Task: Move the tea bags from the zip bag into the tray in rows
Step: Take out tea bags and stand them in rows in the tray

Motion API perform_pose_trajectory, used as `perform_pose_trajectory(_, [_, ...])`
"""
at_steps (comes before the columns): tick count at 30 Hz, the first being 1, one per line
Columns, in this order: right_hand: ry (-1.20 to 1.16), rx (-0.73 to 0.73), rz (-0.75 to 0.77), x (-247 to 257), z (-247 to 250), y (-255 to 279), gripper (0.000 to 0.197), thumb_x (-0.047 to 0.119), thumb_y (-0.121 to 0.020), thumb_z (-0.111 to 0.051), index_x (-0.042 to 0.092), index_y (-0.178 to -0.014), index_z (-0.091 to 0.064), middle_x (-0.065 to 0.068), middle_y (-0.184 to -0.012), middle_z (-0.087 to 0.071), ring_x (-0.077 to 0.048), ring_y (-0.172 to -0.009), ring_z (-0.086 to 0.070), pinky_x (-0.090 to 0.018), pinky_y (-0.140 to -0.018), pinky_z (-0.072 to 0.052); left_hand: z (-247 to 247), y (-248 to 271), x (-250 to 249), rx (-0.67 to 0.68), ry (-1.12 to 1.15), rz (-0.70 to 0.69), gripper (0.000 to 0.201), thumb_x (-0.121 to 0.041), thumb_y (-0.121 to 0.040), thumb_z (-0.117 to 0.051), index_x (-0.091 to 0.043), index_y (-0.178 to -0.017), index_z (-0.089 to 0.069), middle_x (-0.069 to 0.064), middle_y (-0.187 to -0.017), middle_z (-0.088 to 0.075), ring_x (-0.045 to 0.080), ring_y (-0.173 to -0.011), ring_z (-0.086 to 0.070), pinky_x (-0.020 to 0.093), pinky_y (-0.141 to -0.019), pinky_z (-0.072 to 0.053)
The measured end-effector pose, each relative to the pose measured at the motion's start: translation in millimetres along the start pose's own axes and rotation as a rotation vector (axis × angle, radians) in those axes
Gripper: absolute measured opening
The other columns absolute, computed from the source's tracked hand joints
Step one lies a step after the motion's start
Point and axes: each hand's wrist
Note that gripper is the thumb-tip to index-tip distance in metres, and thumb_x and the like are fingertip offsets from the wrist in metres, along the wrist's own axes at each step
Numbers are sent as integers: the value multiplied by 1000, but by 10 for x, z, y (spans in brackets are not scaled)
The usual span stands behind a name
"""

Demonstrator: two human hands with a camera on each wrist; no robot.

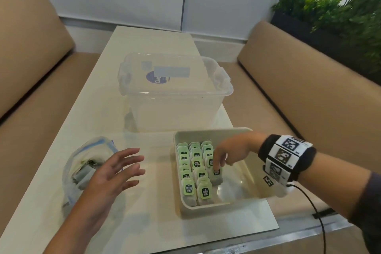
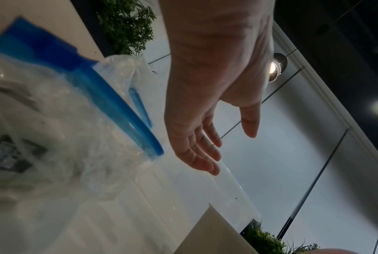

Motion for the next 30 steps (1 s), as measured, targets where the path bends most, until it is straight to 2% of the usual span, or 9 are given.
perform_pose_trajectory(5, [-25, 1, -34, -59, 27, -139, 49, -1, -85, -41, 23, -123, -59, -1, -128, -59, -17, -114, -59, -40, -102, -44, 18, 5, 36, -6, 6, 25, 76, -63, -38, -83, -27, -104, -70, 2, -107, -70, 22, -90, -69, 24, -69, -57])
perform_pose_trajectory(11, [15, -22, -52, -48, 29, -135, 50, 0, -84, -44, 23, -127, -57, 0, -130, -58, -17, -119, -53, -37, -103, -42, -20, 6, 51, -23, 4, 23, 18, -12, -84, -63, -16, -100, -69, 11, -100, -69, 19, -80, -67, 22, -67, -55])
perform_pose_trajectory(14, [48, -75, -48, -6, 94, -81, 46, 6, -84, -48, 26, -124, -58, 0, -130, -56, -17, -116, -55, -38, -101, -44, 24, 132, -52, -51, -39, -68, 21, -16, -73, -74, -24, -92, -72, 3, -94, -71, 20, -81, -67, 18, -68, -54])
perform_pose_trajectory(16, [82, -167, -4, 143, 208, 9, 39, 11, -86, -53, 24, -123, -59, 0, -129, -54, -17, -114, -55, -36, -99, -45, 138, 286, -165, -150, -68, -178, 22, -29, -69, -76, -27, -90, -72, 0, -94, -71, 15, -79, -67, 17, -71, -53])
perform_pose_trajectory(18, [99, -273, 97, 425, 356, 119, 34, 15, -88, -56, 22, -121, -60, 2, -123, -55, -16, -111, -56, -32, -96, -46, 324, 453, -225, -301, -98, -298, 33, -48, -60, -76, -32, -89, -71, -7, -93, -71, 7, -77, -66, 14, -73, -51])
perform_pose_trajectory(20, [58, -332, 223, 824, 491, 201, 30, 18, -89, -57, 23, -119, -60, 7, -116, -56, -12, -106, -59, -28, -93, -48, 561, 603, -158, -438, -151, -356, 38, -49, -55, -71, -42, -92, -67, -13, -95, -68, 0, -82, -62, 10, -75, -48])
perform_pose_trajectory(24, [-27, -374, 424, 1686, 642, 74, 30, 18, -92, -55, 20, -121, -60, 7, -118, -59, -11, -105, -59, -24, -92, -46, 911, 772, 286, -475, -475, -229, 81, -62, -44, -74, -63, -117, -40, -23, -123, -51, -10, -113, -46, 17, -92, -38])
perform_pose_trajectory(27, [59, -334, 407, 2200, 631, -266, 33, 21, -94, -50, 14, -125, -57, -1, -125, -59, -18, -112, -55, -26, -93, -42, 951, 749, 582, -429, -579, -94, 114, -73, -34, -79, -62, -129, -18, -22, -139, -30, -2, -129, -30, 28, -104, -29])
perform_pose_trajectory(30, [186, -288, 267, 2497, 526, -687, 41, 29, -95, -48, 5, -127, -53, -11, -126, -56, -27, -116, -52, -29, -86, -39, 939, 576, 772, -414, -566, -29, 127, -53, -40, -90, -51, -137, -8, -18, -141, -23, 5, -132, -26, 33, -107, -32])
Point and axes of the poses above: each hand's wrist, its own y-axis away from the middle knuckle, its own z-axis out of the back of the hand, x = y × z
